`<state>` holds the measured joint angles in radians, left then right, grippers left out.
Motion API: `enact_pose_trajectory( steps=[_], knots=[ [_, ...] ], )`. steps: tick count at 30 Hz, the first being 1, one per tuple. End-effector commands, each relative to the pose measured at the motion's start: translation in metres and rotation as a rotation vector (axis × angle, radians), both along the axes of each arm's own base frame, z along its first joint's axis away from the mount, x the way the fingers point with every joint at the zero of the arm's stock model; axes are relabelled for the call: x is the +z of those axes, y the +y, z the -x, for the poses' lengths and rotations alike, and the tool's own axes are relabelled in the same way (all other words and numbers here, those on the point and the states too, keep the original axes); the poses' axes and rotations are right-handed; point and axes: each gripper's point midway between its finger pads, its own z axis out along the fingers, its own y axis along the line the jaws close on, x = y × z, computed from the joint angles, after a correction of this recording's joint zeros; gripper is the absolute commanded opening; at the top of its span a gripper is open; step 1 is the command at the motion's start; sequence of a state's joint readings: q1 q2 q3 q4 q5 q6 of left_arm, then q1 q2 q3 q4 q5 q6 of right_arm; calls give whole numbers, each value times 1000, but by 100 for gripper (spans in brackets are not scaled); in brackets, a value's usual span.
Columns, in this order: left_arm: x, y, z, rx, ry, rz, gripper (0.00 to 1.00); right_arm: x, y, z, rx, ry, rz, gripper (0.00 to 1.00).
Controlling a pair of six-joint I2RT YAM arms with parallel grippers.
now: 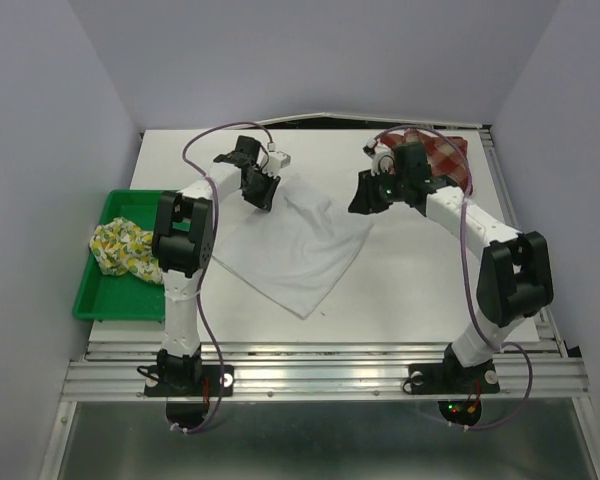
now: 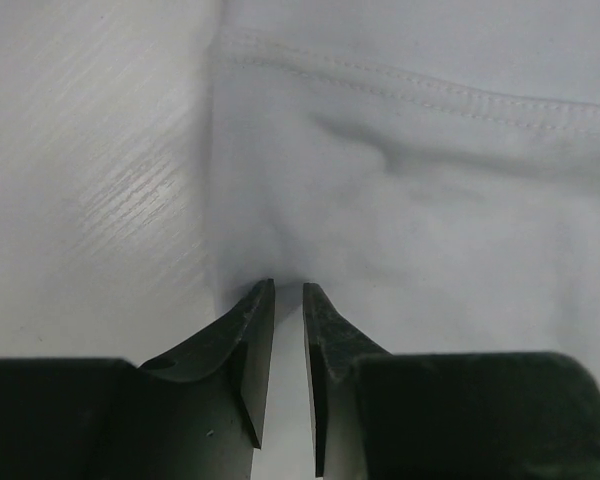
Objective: Fold and stack the skirts
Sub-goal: Flatten the skirt out
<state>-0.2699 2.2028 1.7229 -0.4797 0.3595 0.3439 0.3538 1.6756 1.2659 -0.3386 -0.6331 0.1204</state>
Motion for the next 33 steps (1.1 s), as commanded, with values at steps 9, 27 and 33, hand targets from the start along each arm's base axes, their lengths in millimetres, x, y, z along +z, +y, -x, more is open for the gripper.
enact_pose_trajectory(
  steps=[9,27,33],
  knots=[
    [36,-14,-20,-19,-141,-32,31,-70,-62,-95,-70,-135,432,37],
    [21,-9,-19,1,-118,-64,33,-118,-72,-87,-19,-34,494,42],
    [19,-6,-18,3,-114,-77,33,-124,-72,-87,-15,-24,497,35]
  ],
)
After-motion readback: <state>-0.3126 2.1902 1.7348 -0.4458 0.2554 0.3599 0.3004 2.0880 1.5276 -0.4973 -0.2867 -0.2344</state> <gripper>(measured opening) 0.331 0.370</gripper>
